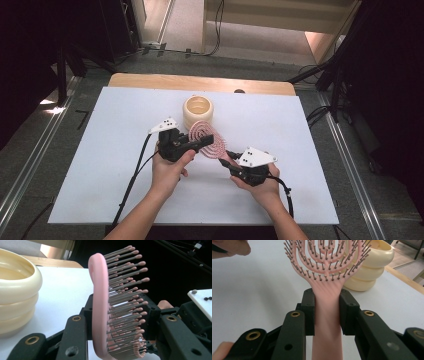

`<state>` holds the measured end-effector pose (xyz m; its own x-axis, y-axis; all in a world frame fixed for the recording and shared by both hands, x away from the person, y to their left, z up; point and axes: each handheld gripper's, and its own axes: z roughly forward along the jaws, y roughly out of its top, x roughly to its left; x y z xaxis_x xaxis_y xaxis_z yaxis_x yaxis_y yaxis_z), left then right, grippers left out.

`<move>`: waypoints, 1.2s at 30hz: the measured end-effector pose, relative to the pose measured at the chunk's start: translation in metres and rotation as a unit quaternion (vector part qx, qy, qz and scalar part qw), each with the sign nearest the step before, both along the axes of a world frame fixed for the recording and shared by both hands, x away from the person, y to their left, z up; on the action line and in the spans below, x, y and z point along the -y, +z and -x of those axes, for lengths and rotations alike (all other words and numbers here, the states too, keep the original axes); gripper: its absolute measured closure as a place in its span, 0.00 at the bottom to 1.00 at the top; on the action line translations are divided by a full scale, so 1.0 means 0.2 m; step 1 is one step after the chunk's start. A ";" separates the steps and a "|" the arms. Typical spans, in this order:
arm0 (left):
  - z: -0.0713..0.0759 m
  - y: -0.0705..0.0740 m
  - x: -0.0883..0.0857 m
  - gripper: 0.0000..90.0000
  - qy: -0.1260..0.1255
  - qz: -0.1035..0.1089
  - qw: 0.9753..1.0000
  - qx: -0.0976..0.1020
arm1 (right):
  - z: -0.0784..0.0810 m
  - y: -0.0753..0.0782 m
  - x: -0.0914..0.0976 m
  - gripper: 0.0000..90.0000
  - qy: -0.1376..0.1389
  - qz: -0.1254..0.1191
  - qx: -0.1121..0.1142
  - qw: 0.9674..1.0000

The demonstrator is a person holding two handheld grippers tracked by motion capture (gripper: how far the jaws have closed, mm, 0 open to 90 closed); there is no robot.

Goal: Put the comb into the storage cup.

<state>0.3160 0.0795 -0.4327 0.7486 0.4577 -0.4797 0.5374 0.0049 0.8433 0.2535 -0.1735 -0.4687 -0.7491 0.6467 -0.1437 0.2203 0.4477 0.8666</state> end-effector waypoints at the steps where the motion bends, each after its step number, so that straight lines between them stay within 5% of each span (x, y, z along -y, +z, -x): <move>1: 0.00 0.00 0.00 0.67 -0.001 0.000 1.000 -0.002 | 0.00 0.00 0.00 0.75 -0.001 -0.001 0.000 1.000; 10: 0.00 0.01 -0.01 0.72 -0.006 0.011 1.000 -0.019 | 0.01 -0.02 -0.01 0.75 -0.003 0.002 0.018 1.000; 22: 0.01 0.03 -0.02 0.73 -0.012 0.010 1.000 -0.010 | 0.00 -0.05 0.00 0.74 0.009 -0.019 0.025 0.999; 36: 0.00 0.06 -0.04 0.73 -0.006 0.002 1.000 0.008 | -0.01 -0.03 0.05 0.34 0.007 -0.089 0.002 0.996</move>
